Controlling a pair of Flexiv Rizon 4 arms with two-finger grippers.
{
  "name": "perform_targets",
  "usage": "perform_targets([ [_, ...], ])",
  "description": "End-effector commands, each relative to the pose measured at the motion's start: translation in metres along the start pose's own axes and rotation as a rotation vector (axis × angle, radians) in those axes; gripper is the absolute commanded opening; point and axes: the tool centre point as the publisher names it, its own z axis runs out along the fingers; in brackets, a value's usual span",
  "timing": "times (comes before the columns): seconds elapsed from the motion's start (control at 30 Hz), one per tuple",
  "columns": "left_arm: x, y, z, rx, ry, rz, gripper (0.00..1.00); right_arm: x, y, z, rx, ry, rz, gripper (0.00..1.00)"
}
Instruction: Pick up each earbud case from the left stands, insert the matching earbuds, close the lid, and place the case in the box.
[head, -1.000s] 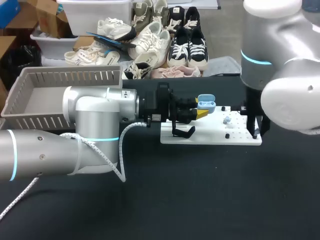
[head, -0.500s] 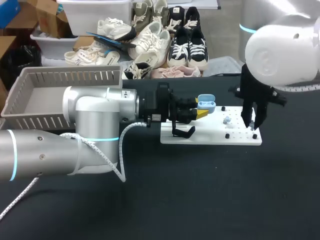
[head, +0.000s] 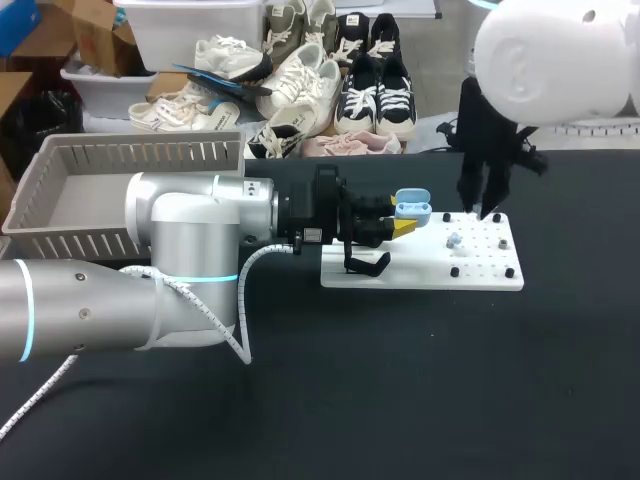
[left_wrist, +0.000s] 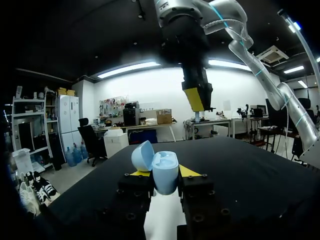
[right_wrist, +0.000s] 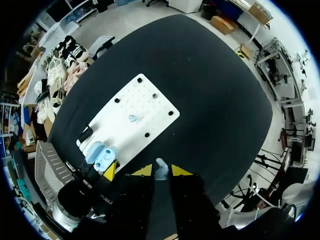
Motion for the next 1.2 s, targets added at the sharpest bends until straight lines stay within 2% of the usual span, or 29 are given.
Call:
perform_targets([
  [0.03,0.000,-0.002,0.000,-0.007,0.000,0.001,0.00,0.006,0.018,-0.005,0.021,-0.012,-0.001,0.00],
  [0.33,0.000,-0.002,0.000,-0.007,0.000,0.001,0.00,0.007,0.051,-0.008,0.018,-0.025,-0.027,0.00],
  [0.67,0.000,-0.002,0.000,-0.007,0.000,0.001,0.00,0.009,0.073,-0.009,0.025,-0.045,-0.059,0.00],
  [1.2,0.000,-0.002,0.000,-0.007,0.000,0.001,0.00,0.014,0.078,0.006,0.123,-0.107,-0.055,0.00],
])
